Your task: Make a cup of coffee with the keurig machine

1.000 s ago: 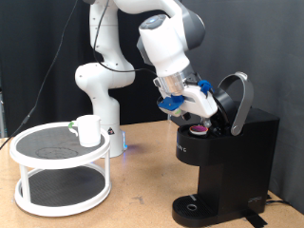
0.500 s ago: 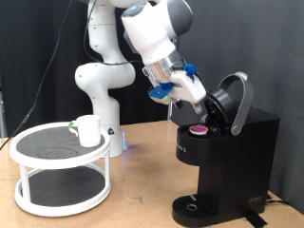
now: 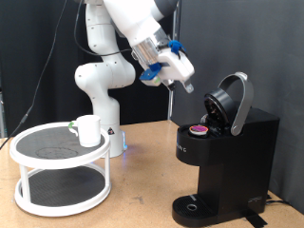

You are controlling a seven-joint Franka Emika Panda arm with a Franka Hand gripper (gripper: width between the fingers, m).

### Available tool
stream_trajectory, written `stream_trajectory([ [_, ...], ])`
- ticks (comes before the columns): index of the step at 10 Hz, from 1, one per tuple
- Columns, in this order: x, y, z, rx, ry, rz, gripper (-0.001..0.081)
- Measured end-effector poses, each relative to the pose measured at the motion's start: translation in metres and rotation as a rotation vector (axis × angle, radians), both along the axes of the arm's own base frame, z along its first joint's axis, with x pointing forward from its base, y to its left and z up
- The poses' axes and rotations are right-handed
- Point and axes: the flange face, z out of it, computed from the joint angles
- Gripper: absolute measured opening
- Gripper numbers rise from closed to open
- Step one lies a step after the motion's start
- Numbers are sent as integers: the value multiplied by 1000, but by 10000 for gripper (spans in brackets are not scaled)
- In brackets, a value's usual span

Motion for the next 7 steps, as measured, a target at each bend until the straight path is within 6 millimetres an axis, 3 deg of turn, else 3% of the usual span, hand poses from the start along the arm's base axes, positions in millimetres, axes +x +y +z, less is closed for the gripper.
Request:
stream_trajectory([
  [4,-1,-3,6,3,0,7,808],
  [7,0,6,14,96,-7,14,808],
])
